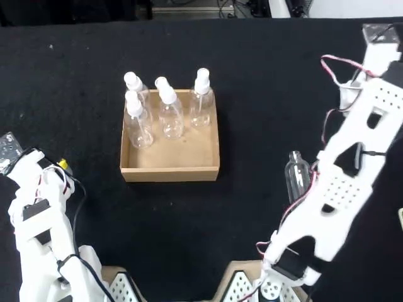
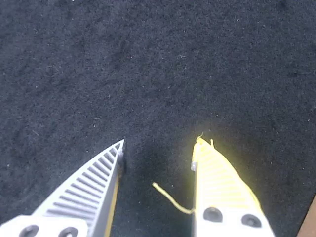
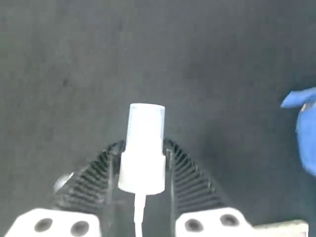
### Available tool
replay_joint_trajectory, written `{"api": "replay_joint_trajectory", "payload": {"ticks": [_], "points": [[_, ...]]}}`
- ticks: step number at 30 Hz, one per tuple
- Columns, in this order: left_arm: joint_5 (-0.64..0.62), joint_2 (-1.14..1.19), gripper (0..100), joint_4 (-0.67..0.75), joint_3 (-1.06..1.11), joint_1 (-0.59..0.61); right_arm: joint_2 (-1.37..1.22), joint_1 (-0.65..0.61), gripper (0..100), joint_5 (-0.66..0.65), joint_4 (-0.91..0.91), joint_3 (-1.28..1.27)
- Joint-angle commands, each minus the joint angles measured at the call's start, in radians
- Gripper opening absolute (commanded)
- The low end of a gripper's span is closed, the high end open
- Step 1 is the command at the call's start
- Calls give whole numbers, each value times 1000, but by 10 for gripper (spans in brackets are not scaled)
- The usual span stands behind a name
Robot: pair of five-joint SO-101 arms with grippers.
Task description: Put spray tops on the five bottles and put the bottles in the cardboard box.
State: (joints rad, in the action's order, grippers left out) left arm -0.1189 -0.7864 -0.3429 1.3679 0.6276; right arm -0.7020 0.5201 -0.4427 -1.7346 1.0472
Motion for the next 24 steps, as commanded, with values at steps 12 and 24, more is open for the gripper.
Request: {"api": "replay_joint_trajectory", "payload": {"ticks": [12,24], "points": [[8,-29,202,21,-18,-1,1153,-324,10,9,359,-1415],[8,-29,202,21,-18,-1,1458,-477,16,87,749,-2025]]}}
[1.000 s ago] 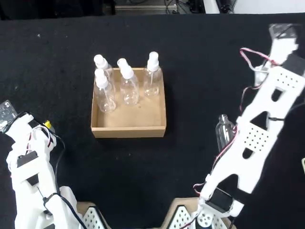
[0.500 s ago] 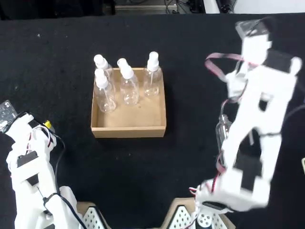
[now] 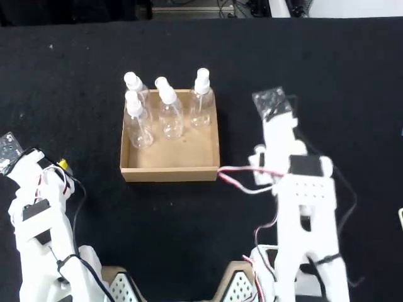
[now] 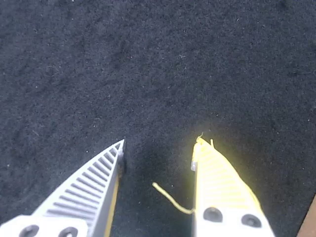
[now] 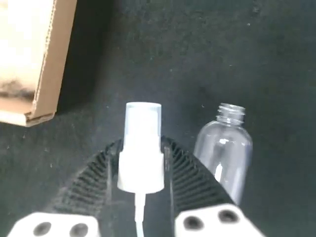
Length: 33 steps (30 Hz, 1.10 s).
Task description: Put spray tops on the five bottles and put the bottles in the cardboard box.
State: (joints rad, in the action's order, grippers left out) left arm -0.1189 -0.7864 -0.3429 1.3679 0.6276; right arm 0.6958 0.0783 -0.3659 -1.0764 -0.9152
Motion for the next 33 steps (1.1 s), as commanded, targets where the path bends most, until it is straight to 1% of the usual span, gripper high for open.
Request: {"api": "replay_joint_trajectory", "payload": {"ticks": [1,2,6,7,8,10,13,14,16,19,22,25,30,33], "points": [[8,-29,202,21,-18,-1,61,-44,34,11,104,-85],[8,-29,202,21,-18,-1,58,-52,70,11,110,-105],[8,-29,202,21,-18,-1,62,-58,274,2,87,-114],[8,-29,202,21,-18,-1,62,-57,306,2,54,-82],[8,-29,202,21,-18,-1,62,-54,316,2,9,-42],[8,-29,202,21,-18,1,62,-37,299,2,-100,67],[8,-29,202,21,-16,1,53,28,271,0,-249,249],[8,-29,202,21,-16,1,51,58,265,-11,-288,297],[8,-29,202,21,-16,1,51,126,262,-81,-339,358],[8,-29,202,21,-16,1,51,219,262,-193,-350,366],[8,-29,202,21,-18,1,21,278,265,-253,-350,355],[8,-29,202,21,-18,1,-70,310,266,-262,-348,358],[8,-29,202,21,-16,1,-295,315,267,-264,-296,397],[8,-29,202,21,-16,1,-410,311,306,-265,-293,455]]}}
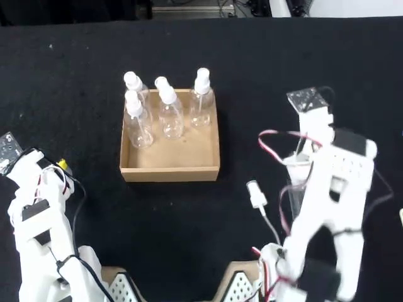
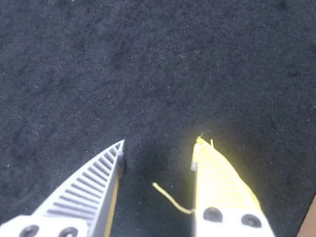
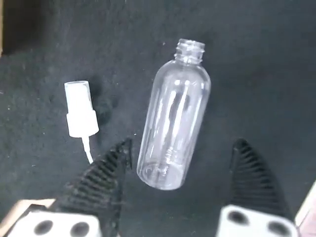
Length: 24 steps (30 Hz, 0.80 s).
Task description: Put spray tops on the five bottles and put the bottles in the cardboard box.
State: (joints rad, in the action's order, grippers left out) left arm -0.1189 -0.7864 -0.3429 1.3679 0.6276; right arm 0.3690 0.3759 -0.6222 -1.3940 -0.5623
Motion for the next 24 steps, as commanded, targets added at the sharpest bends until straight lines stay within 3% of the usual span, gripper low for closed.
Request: {"api": "replay_joint_trajectory", "payload": {"ticks": [1,8,15,21,24], "points": [[8,-29,202,21,-16,1,-117,17,315,-9,25,128],[8,-29,202,21,-16,1,-278,12,319,-48,28,168],[8,-29,202,21,-16,1,-378,12,307,-48,187,105],[8,-29,202,21,-16,1,-404,20,61,-46,187,102],[8,-29,202,21,-16,1,-397,60,23,-72,189,110]]}}
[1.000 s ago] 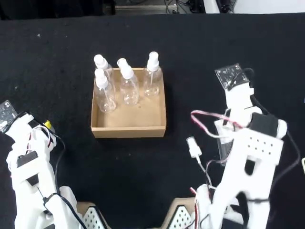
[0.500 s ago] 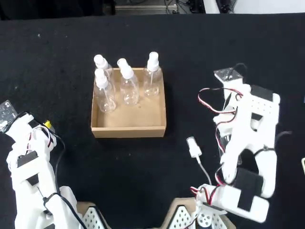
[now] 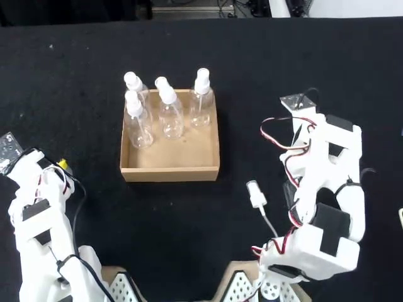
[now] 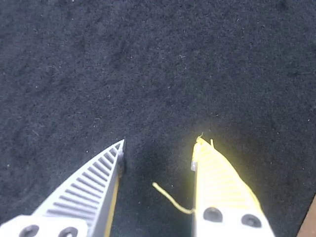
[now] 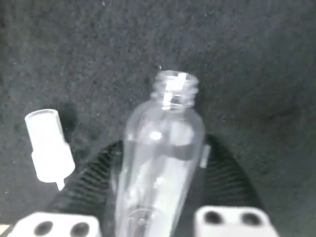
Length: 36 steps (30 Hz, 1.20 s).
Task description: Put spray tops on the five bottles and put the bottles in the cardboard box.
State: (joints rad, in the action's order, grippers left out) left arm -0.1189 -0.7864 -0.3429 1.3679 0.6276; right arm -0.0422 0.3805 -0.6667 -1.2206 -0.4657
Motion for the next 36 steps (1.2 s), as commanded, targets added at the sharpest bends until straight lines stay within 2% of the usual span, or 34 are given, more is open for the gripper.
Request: {"api": "replay_joint_trajectory", "payload": {"ticks": [1,5,11,15,19,21,28,32,36], "points": [[8,-29,202,21,-16,1,21,71,26,-40,18,30],[8,-29,202,21,-16,1,38,130,41,-57,26,108],[8,-29,202,21,-16,1,2,236,40,-256,160,151],[8,-29,202,21,-18,1,-79,267,60,-249,107,154],[8,-29,202,21,-18,-1,-128,272,188,-244,60,171],[8,-29,202,21,-18,-1,-137,267,217,-247,35,191],[8,-29,202,21,-18,-1,-206,247,205,-241,12,213],[8,-29,202,21,-18,-1,-252,249,204,-123,66,245],[8,-29,202,21,-18,-1,-252,250,177,-130,63,255]]}}
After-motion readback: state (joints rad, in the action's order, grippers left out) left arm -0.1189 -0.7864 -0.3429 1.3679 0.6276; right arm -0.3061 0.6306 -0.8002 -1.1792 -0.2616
